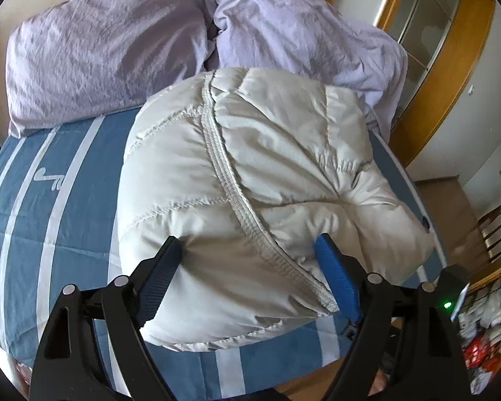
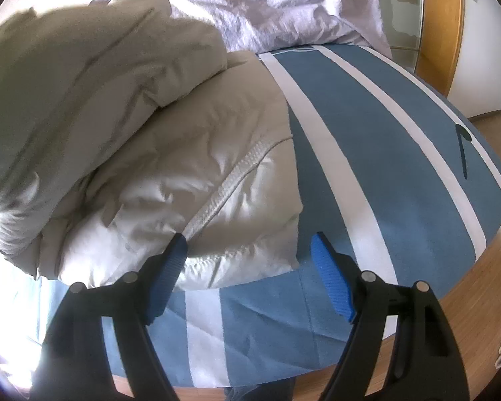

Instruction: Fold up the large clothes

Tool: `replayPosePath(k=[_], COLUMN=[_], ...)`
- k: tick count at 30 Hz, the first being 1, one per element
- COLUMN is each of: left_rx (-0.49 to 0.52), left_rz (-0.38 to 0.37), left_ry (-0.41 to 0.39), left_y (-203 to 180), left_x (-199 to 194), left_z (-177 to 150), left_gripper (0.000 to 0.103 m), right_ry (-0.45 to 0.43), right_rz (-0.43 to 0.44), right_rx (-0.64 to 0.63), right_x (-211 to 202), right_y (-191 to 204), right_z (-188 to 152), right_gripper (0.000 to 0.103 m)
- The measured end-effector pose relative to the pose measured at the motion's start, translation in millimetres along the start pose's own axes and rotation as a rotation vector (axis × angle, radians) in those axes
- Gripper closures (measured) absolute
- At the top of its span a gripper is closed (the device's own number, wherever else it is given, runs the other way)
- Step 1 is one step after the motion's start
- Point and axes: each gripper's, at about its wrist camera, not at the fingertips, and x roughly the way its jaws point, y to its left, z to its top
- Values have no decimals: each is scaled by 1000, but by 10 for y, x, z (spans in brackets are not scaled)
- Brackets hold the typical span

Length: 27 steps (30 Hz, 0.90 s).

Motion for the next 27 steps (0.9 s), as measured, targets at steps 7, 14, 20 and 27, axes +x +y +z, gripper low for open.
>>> replayPosePath(k=[7,14,20,27], left_rx=[36,55,61,78], left_rz=[-16,-43,-56,-55], left_ry=[25,44,50,48], left_y=[-105,-143,-102,-115], left_x=[237,361,395,426], left_z=[-126,-171,-164,-168], left_gripper=[20,20,20,20], right_ry=[-18,-63,-111,-118], right_rz=[-23,-39,-18,109], right_rx=[9,73,88,17], right_x=[-36,-150,-302,-283], right_y=[-85,-375,-504,-284], right_z=[35,189,452,653], right_gripper=[26,32,53,89])
